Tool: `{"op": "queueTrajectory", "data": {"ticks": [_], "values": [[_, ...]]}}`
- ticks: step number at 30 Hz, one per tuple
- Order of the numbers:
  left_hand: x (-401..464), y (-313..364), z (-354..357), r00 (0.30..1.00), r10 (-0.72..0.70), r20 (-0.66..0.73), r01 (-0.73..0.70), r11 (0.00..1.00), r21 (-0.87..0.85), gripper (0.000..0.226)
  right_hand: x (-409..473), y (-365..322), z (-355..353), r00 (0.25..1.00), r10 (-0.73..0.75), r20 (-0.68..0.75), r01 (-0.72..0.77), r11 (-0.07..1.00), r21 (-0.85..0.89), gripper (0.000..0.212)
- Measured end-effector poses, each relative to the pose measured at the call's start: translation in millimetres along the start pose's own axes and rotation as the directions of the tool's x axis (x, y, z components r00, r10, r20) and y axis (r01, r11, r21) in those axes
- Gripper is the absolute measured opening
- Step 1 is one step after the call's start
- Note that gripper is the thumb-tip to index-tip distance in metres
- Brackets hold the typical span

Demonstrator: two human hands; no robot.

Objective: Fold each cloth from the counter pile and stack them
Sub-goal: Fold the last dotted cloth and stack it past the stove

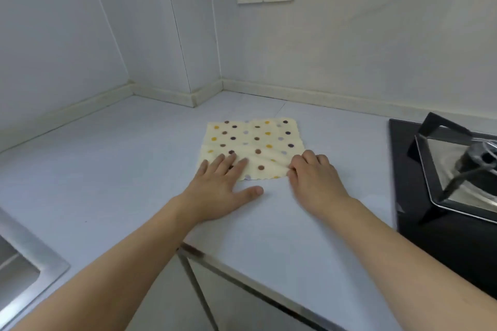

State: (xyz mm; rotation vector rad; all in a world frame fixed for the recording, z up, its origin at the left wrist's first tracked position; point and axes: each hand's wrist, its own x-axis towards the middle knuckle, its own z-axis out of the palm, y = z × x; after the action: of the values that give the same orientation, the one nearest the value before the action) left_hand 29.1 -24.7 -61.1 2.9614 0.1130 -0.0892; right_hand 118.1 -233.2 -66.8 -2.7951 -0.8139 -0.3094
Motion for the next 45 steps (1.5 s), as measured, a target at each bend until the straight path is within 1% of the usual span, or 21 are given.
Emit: {"op": "queueTrajectory", "data": {"ticks": [2,3,6,8,10,11,12,14,15,16,18,19,20,22,25,29,32,34,38,41,45], "values": [[-40,15,4,0.999,0.034,0.009,-0.034,0.999,0.0,0.091,-43,-7,-14,0.999,-0.021,-0.035,0.019,0.999,-0.049,0.02],[-58,21,6,1.0,0.031,-0.003,-0.031,1.0,0.003,0.085,-65,-9,-21,0.999,-0.041,-0.036,0.038,0.997,-0.072,0.019],[-104,41,9,0.985,0.016,-0.175,-0.015,1.0,0.005,0.052,-124,-19,-46,0.994,-0.105,0.018,0.106,0.992,-0.069,0.018],[-130,55,10,0.953,0.059,-0.297,-0.044,0.997,0.058,0.033,-154,-27,-71,0.995,-0.095,0.029,0.094,0.995,0.032,0.022],[-151,65,8,0.917,0.136,-0.375,-0.096,0.988,0.123,0.025,-176,-38,-105,0.999,-0.036,0.026,0.029,0.976,0.214,0.029],[-162,70,3,0.908,0.153,-0.389,-0.128,0.988,0.091,0.021,-184,-43,-124,0.999,0.001,0.044,-0.015,0.952,0.306,0.034],[-172,74,-6,0.916,0.147,-0.374,-0.16,0.987,-0.004,0.018,-191,-49,-143,0.998,0.026,0.062,-0.047,0.928,0.37,0.039],[-189,81,-35,0.957,0.108,-0.27,-0.194,0.928,-0.319,0.017,-200,-57,-184,0.992,0.07,0.101,-0.108,0.891,0.441,0.047],[-196,84,-54,0.974,0.104,-0.201,-0.189,0.861,-0.472,0.018,-202,-59,-203,0.986,0.106,0.129,-0.157,0.848,0.506,0.046],[-202,86,-75,0.982,0.119,-0.143,-0.182,0.779,-0.6,0.017,-204,-60,-222,0.976,0.138,0.169,-0.214,0.761,0.613,0.043],[-212,89,-116,0.983,0.162,-0.085,-0.165,0.585,-0.794,0.013,-206,-59,-258,0.957,0.133,0.258,-0.29,0.483,0.826,0.028],[-214,91,-135,0.981,0.176,-0.079,-0.159,0.501,-0.851,0.008,-206,-56,-272,0.955,0.098,0.282,-0.297,0.381,0.875,0.021],[-213,91,-150,0.98,0.181,-0.078,-0.153,0.453,-0.878,0.004,-204,-53,-283,0.951,0.065,0.303,-0.307,0.327,0.894,0.019],[-205,93,-174,0.98,0.18,-0.087,-0.162,0.462,-0.872,0.004,-195,-48,-297,0.931,0.024,0.365,-0.355,0.297,0.886,0.022],[-177,90,-191,0.985,0.132,-0.11,-0.166,0.578,-0.799,0.007,-167,-34,-296,0.903,0.033,0.427,-0.411,0.352,0.841,0.025],[-113,74,-182,0.988,0.051,-0.143,-0.13,0.764,-0.632,0.007,-105,-2,-258,0.9,0.12,0.418,-0.41,0.554,0.724,0.014],[-55,56,-158,0.985,0.023,-0.17,-0.108,0.851,-0.514,0.004,-55,23,-207,0.926,0.15,0.346,-0.33,0.767,0.551,0.015],[-18,43,-136,0.981,0.003,-0.196,-0.084,0.909,-0.409,0.004,-26,34,-170,0.953,0.148,0.264,-0.26,0.847,0.464,0.015],[37,27,-109,0.959,-0.007,-0.284,-0.056,0.975,-0.216,0.013,15,39,-126,0.988,0.132,0.084,-0.154,0.916,0.371,0.017],[51,24,-108,0.917,0.006,-0.399,-0.078,0.984,-0.163,0.016,30,35,-121,0.993,0.105,-0.048,-0.091,0.966,0.243,0.023],[33,20,-103,0.853,0.117,-0.509,-0.172,0.983,-0.062,0.015,12,29,-118,0.99,0.115,-0.087,-0.097,0.978,0.186,0.031]]}}
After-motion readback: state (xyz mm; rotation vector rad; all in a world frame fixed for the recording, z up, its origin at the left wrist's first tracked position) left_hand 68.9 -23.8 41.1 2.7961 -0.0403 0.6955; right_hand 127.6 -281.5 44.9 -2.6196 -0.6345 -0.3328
